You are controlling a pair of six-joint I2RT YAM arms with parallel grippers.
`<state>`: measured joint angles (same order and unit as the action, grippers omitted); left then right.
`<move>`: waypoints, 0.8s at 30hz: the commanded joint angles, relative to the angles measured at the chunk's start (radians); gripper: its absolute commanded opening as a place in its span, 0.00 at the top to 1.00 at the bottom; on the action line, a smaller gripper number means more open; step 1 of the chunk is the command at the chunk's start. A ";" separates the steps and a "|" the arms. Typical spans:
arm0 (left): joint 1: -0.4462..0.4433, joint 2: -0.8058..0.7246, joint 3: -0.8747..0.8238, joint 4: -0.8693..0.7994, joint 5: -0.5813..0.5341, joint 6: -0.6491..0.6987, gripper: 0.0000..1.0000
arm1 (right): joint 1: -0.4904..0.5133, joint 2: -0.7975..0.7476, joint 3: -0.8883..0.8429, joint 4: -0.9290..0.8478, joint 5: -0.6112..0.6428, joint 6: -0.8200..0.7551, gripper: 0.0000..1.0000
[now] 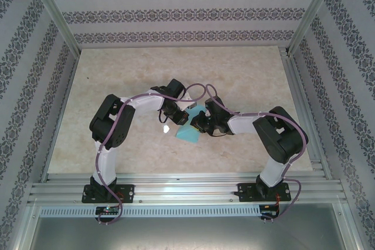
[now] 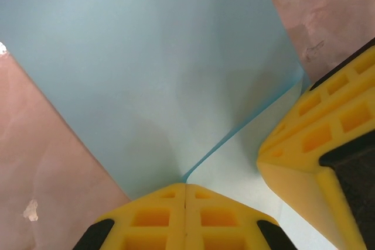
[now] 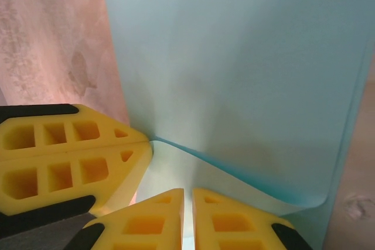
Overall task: Fold a paper plane with a square sheet of paper (fold left side to right side)
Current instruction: Fold the triangle a second time at the center of the table.
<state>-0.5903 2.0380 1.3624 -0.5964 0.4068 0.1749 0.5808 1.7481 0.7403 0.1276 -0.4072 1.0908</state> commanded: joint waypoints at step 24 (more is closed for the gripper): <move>0.074 -0.179 -0.034 0.092 0.073 -0.105 0.78 | 0.010 0.043 -0.072 -0.057 0.061 -0.028 0.88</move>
<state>-0.5671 1.9789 1.3468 -0.5751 0.4305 0.1211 0.5808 1.7588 0.7105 0.1738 -0.4011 1.0809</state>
